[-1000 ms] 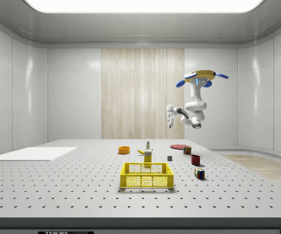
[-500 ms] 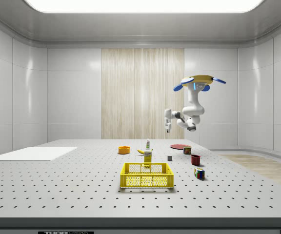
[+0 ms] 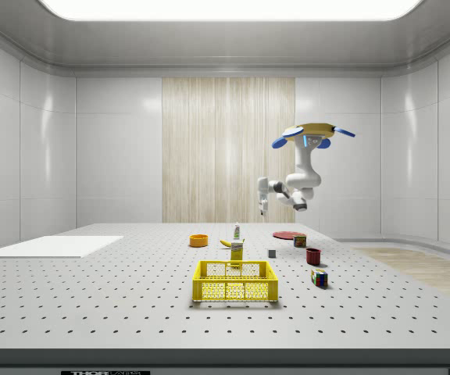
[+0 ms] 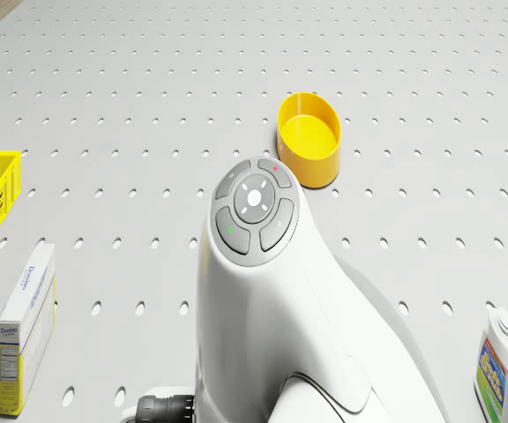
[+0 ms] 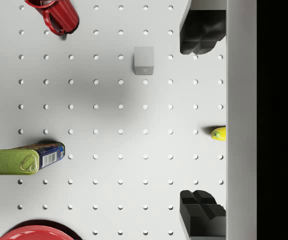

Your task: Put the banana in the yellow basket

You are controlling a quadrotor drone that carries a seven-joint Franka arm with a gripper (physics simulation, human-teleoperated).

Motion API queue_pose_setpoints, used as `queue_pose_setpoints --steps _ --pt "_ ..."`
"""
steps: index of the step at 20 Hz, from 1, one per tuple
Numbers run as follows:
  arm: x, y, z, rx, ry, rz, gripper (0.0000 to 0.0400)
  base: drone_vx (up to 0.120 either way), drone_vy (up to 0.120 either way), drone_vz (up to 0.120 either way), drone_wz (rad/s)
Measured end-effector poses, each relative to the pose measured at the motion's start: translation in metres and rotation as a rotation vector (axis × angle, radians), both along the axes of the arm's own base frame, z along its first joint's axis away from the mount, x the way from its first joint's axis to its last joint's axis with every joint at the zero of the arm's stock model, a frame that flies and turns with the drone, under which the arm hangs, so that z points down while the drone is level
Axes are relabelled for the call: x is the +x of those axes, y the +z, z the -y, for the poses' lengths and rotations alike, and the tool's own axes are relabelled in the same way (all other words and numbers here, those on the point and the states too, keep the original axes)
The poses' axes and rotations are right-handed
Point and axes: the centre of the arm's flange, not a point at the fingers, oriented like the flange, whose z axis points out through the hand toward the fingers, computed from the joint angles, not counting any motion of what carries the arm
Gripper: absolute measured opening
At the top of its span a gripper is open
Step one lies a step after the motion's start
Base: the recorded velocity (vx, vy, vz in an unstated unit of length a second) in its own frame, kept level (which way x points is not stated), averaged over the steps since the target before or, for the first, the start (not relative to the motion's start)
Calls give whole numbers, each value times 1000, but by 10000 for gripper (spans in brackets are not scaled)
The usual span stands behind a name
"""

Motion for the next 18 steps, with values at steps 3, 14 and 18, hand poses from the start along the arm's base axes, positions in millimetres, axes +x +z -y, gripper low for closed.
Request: queue_pose_setpoints --steps 3,14,18 --pt "0 0 0 -2 0 0 400 120 0 -27 0" --pt "0 0 0 -4 0 0 400 120 -15 -51 0" --pt "0 0 0 -4 0 0 400 80 -20 -70 0"
